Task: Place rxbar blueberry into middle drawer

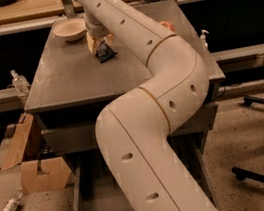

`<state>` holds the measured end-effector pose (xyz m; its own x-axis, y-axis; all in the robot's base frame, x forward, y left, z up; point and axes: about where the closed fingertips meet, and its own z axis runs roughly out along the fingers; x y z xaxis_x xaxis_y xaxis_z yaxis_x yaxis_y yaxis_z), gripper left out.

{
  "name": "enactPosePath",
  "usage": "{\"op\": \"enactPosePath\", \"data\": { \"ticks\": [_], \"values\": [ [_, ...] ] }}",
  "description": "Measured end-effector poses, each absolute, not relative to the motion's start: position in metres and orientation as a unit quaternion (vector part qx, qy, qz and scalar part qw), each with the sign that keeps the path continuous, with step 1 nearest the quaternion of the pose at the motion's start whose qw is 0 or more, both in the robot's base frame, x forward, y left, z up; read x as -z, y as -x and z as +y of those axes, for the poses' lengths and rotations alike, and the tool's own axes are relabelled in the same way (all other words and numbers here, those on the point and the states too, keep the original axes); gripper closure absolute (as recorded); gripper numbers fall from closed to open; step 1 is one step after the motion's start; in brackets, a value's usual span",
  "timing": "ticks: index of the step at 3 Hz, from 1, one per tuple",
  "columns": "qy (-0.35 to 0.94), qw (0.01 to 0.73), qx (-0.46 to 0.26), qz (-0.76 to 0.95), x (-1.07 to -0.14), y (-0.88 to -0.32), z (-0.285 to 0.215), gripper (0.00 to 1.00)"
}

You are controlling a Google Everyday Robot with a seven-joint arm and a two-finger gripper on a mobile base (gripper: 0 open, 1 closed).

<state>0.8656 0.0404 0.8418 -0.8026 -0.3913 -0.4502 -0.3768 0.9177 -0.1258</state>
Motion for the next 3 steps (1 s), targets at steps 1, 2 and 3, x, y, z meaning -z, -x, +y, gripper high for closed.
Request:
{"op": "enactPosePath", "data": {
  "ticks": [1, 2, 3],
  "values": [
    [0.209, 0.285, 0.023, 0.935, -0.896, -0.861, 0.036, 1.0],
    [0.216, 0.341, 0.014, 0.915, -0.955, -0.843, 0.037, 1.0],
    [0.215, 0.415, -0.035, 0.883, -1.015, -0.809, 0.02, 1.0]
  ]
}}
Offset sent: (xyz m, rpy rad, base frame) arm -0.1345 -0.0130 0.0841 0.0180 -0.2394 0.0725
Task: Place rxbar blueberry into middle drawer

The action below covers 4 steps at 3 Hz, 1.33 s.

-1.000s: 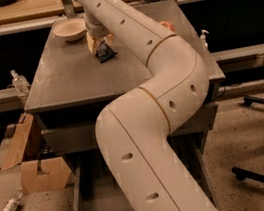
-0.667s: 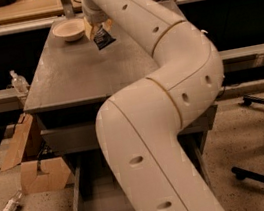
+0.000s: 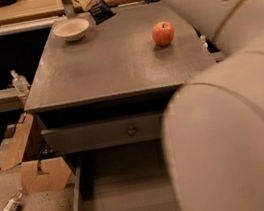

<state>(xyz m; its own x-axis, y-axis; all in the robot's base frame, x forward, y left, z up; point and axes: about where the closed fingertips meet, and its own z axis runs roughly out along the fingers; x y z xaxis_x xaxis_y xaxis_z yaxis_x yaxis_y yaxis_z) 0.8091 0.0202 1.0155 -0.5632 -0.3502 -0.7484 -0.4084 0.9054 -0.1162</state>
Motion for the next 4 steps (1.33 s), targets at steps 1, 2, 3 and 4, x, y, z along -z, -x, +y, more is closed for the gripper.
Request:
{"op": "enactPosePath", "data": {
  "ticks": [1, 2, 3, 4],
  "values": [
    [0.163, 0.51, -0.102, 0.839, -1.1, -0.731, -0.026, 1.0],
    [0.168, 0.555, -0.171, 0.796, -1.146, -0.644, -0.011, 1.0],
    [0.191, 0.565, -0.167, 0.785, -1.126, -0.582, -0.027, 1.0],
    [0.197, 0.507, -0.132, 0.829, -1.033, -0.549, -0.078, 1.0]
  ]
}}
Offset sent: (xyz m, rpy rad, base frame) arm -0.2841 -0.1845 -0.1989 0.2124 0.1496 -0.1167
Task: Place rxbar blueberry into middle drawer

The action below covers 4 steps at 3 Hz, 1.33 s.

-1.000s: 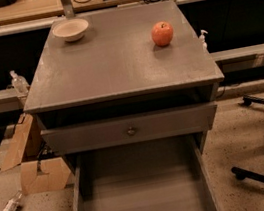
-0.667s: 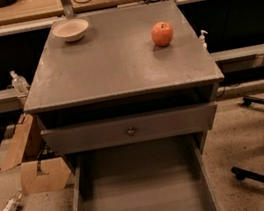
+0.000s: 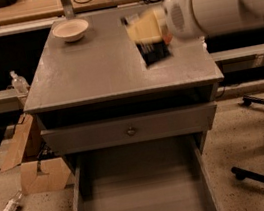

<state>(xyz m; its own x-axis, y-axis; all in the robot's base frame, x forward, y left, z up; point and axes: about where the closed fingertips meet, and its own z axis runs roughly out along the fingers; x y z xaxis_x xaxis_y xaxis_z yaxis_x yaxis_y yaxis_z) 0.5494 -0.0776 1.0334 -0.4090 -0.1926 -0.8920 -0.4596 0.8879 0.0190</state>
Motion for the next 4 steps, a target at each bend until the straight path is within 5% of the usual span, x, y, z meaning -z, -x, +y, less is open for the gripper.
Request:
{"op": "enactPosePath", "data": {
  "ticks": [2, 4],
  "values": [
    [0.225, 0.368, -0.117, 0.895, -0.804, -0.535, -0.149, 1.0],
    [0.265, 0.341, -0.128, 0.893, -0.75, -0.552, -0.147, 1.0]
  ]
}}
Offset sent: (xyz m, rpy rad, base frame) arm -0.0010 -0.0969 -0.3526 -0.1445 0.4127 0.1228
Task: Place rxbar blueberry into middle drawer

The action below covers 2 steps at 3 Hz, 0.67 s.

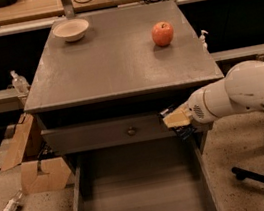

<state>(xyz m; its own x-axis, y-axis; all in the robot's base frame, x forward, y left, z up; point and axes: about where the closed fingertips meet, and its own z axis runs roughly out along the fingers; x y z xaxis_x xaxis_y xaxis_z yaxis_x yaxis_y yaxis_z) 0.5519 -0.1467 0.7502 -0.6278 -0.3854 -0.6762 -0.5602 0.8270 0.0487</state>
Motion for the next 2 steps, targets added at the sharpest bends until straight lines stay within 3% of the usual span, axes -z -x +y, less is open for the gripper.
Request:
{"op": "enactPosePath", "data": {
  "ticks": [2],
  "values": [
    [0.265, 0.306, -0.164, 0.899, -0.648, -0.537, -0.142, 1.0]
  ]
}}
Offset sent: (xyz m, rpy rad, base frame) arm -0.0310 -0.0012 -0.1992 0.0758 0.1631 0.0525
